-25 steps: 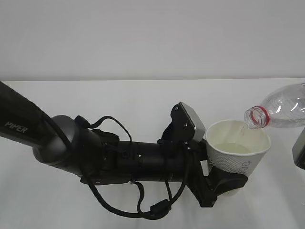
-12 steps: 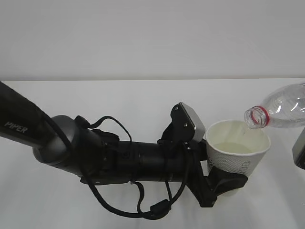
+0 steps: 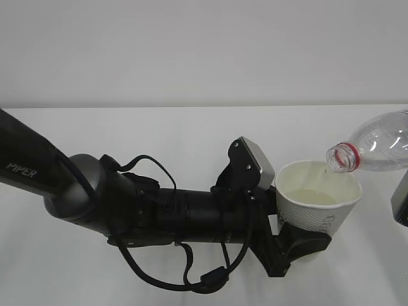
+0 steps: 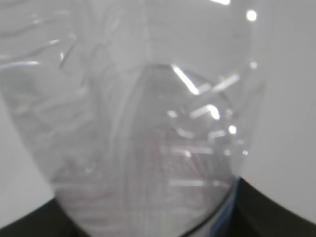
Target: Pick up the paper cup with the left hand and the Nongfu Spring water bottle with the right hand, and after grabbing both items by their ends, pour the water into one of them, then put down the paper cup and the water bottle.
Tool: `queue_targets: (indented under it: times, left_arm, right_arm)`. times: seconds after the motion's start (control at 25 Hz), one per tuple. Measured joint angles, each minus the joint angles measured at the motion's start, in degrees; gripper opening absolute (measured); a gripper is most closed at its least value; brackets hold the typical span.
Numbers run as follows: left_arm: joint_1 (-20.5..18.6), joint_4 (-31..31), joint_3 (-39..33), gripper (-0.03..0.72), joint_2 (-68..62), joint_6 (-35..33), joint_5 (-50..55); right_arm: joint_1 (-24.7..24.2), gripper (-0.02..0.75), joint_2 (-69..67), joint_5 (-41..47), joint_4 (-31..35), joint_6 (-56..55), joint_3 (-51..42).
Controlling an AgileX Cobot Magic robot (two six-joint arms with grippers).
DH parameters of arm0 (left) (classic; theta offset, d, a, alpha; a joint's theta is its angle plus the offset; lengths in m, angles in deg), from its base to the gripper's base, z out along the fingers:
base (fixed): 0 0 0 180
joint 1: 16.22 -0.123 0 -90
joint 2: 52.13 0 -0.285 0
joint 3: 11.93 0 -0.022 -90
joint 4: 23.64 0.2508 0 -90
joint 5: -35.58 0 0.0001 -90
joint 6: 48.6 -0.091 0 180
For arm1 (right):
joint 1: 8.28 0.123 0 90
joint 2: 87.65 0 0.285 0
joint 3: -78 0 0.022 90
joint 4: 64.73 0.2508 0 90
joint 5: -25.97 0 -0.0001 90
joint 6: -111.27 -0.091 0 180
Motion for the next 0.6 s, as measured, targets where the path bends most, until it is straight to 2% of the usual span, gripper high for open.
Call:
queue_targets:
  times: [0.6]
  left_arm:
    - [0.0, 0.0, 0.0, 0.526, 0.0, 0.0, 0.0]
  right_arm:
    - [0.0, 0.404, 0.0, -0.5, 0.4, 0.4, 0.0]
